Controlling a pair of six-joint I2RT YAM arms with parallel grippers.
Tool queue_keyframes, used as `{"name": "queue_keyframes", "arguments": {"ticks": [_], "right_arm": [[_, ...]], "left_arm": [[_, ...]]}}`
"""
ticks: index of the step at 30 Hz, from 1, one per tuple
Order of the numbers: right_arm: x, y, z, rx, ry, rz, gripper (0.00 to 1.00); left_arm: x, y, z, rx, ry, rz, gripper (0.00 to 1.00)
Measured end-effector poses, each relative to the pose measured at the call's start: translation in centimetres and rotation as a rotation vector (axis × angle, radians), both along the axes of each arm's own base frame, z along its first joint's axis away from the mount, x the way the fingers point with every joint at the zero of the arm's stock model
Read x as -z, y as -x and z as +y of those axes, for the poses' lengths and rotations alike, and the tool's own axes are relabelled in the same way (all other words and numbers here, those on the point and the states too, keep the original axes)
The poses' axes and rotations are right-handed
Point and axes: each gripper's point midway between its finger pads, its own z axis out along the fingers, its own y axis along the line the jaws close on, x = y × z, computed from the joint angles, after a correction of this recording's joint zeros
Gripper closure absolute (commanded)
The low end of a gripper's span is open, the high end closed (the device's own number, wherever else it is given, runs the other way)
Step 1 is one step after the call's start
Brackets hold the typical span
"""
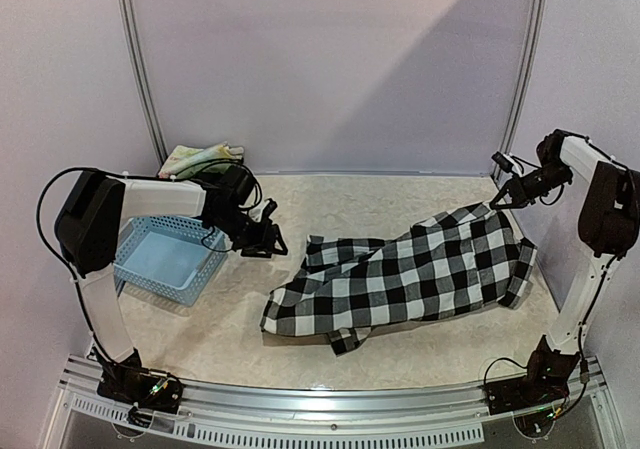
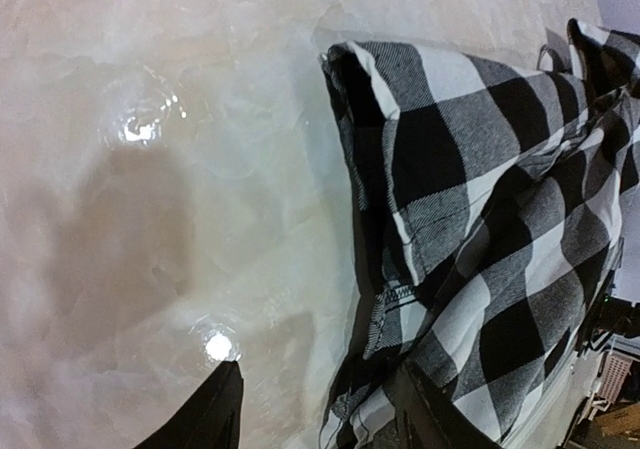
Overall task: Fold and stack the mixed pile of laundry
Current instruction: Flatten out the crumpled shirt at the center of the board.
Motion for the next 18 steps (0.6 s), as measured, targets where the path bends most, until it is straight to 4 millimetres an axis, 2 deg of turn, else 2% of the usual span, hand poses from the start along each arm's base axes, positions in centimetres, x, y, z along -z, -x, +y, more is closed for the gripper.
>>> {"name": "queue_keyframes", "arguments": {"ticks": [5,11,14,18], "right_arm": [[0.2,-0.3,-0.1,0.026,-0.003,0.005,1.0],[1.3,0.2,0.1,0.039,-0.013,0.043,1.0],[1.6,0.4,0.1,0.039,-0.015,0.051,1.0],[1.6,0.5,0.1,0.039,-0.016,0.054,1.0]], "left_arm": [[0.1,-0.6,-1.1,-0.007,0.048,0.011,0.46],[2.0,-1.5,-3.2,0.012,0.074,0.061,0.46],[2.6,-0.6,-3.8,0.035,0.08,0.098,0.46],[2.5,1.0,-4.4,0.069,0.106,0.154,0.45]]}}
